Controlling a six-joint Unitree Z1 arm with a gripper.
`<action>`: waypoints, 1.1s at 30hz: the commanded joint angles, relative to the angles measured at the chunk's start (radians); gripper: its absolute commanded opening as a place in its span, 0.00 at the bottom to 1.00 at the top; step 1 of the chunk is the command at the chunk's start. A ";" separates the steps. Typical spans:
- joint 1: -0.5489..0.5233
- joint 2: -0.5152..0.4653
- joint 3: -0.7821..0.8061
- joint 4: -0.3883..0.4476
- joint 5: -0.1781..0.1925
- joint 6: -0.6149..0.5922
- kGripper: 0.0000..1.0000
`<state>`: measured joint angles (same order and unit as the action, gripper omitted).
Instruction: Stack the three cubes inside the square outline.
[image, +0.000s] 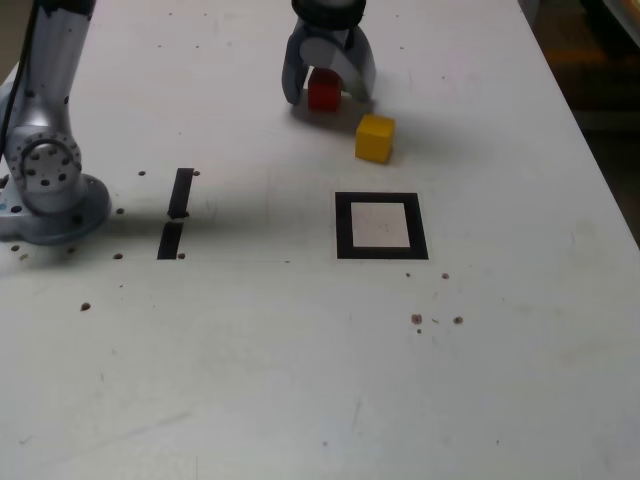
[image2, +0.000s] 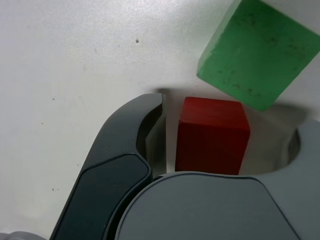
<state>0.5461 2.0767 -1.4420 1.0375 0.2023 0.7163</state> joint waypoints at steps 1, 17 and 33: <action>0.006 -0.008 0.003 0.010 0.002 -0.003 0.12; 0.005 -0.032 0.001 0.034 0.006 -0.015 0.12; -0.435 -0.235 -0.131 0.441 -0.099 -0.545 0.11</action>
<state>0.1917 1.8314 -1.5601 1.4764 0.1271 0.3386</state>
